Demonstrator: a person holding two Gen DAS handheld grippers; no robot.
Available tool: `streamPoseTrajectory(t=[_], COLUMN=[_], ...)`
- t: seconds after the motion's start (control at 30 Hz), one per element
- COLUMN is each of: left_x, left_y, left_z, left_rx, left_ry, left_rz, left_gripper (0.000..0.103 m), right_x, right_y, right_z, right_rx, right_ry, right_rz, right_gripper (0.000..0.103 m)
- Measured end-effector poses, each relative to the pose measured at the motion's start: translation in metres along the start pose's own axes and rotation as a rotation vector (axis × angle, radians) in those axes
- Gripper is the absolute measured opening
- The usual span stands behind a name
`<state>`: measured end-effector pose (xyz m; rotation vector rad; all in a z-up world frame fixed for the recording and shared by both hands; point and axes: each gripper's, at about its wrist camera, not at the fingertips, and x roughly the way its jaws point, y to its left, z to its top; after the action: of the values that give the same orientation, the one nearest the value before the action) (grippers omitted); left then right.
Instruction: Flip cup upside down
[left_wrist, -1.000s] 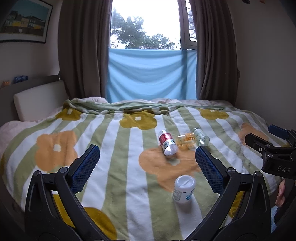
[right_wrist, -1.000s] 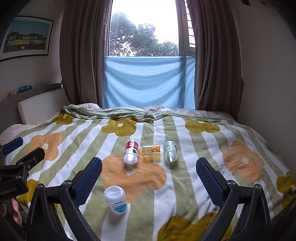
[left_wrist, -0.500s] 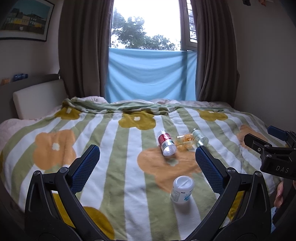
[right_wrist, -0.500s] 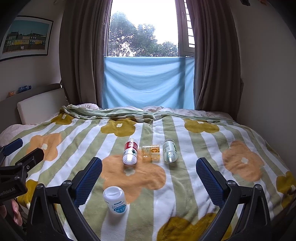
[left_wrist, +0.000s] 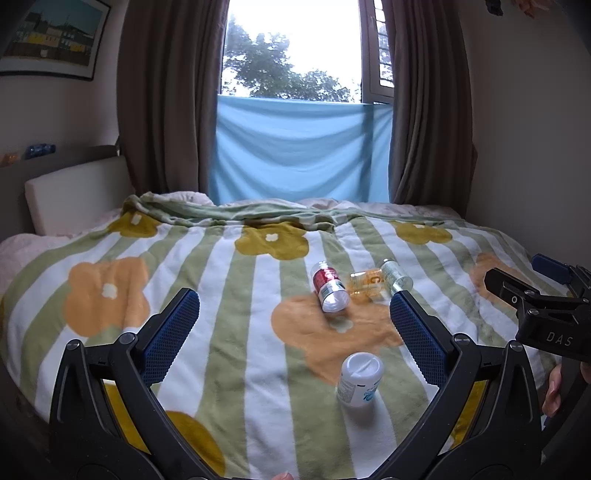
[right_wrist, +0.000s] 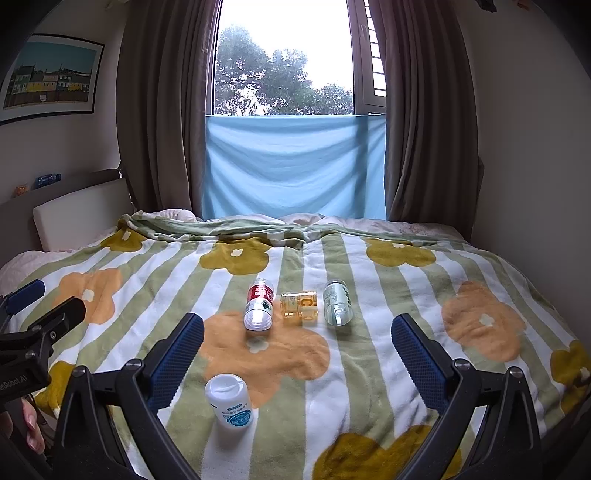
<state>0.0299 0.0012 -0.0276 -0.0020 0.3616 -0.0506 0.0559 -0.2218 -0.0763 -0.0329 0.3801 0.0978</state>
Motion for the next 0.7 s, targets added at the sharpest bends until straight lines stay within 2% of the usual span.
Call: streamPoseTrajectory(t=[0.33, 0.53, 0.7], left_x=[0.0000, -0.0032, -0.0081], left_y=[-0.0024, -0.0056, -0.0053], left_z=[0.0030, 0.0016, 0.0009], left_rx=[0.010, 0.034, 0.004], left_ry=[-0.007, -0.037, -0.067], left_rz=[0.024, 0.040, 0.051], left_gripper=[0.103, 0.103, 0.103], right_x=[0.0001, 0.0013, 0.0011], right_y=[-0.0007, -0.0049, -0.0054], right_z=[-0.0004, 0.0027, 0.0024], right_rx=[0.000, 0.003, 0.003], right_ry=[-0.001, -0.002, -0.002], right_rz=[-0.004, -0.007, -0.007], right_gripper=[0.102, 0.101, 0.101])
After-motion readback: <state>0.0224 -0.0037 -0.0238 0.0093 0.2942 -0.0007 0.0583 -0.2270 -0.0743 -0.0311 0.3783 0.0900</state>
